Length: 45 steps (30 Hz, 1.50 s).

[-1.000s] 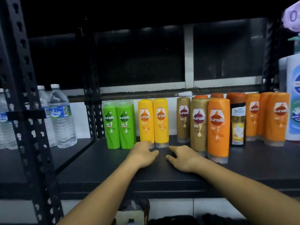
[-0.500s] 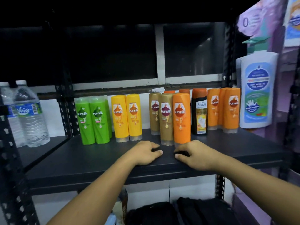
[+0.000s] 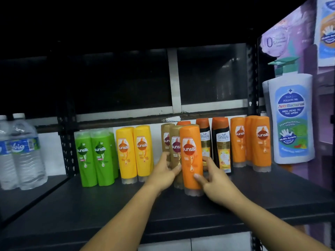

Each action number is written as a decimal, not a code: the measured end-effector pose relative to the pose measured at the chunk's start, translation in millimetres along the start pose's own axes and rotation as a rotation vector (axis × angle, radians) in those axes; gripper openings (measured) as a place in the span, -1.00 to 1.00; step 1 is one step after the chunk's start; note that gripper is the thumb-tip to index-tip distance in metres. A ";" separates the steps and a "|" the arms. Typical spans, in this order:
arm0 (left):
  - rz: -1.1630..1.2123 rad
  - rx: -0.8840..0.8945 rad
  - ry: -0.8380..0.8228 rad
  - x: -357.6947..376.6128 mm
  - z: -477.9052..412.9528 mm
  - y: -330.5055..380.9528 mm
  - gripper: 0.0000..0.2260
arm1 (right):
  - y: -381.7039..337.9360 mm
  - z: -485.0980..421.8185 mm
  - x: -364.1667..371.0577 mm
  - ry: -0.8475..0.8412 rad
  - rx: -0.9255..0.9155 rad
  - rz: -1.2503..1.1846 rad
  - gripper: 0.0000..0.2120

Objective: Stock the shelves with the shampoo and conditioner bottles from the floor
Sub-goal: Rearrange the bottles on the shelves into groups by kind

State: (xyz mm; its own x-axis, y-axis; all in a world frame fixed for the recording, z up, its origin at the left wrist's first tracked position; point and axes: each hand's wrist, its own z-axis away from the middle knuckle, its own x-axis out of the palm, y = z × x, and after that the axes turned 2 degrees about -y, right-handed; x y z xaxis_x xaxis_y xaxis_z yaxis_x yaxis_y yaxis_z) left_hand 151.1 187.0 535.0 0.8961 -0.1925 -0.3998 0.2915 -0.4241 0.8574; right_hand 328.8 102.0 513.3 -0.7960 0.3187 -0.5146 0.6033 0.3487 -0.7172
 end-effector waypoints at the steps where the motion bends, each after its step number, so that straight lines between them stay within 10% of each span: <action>1: -0.029 0.010 0.004 -1.0 0.8 -1.2 -0.61 | -1.1 -1.3 4.9 -0.006 -0.016 0.005 -0.46; 9: 0.007 0.032 0.126 -34.7 -5.2 -33.2 -0.54 | -6.8 -15.5 37.1 0.064 -0.077 0.087 -0.51; 15: 0.040 0.111 0.125 -34.4 -1.7 -43.5 -0.39 | -11.1 -32.8 10.1 0.433 -0.099 -0.105 -0.70; 23: -0.067 0.248 0.097 -28.0 8.9 -38.8 0.22 | -16.7 -89.0 -3.3 0.081 0.020 -0.528 -0.30; 45: -0.105 0.259 0.104 -28.1 6.5 -40.2 0.23 | -7.9 -117.9 -7.2 -0.040 0.019 -0.695 -0.39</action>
State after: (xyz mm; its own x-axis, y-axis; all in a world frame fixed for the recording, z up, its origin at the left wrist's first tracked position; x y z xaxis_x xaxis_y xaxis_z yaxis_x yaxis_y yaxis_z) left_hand 112.0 203.7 509.7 0.8989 -0.0498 -0.4354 0.3012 -0.6514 0.6964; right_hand 335.5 200.8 578.0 -0.9987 -0.0054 0.0500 -0.0471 0.4441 -0.8947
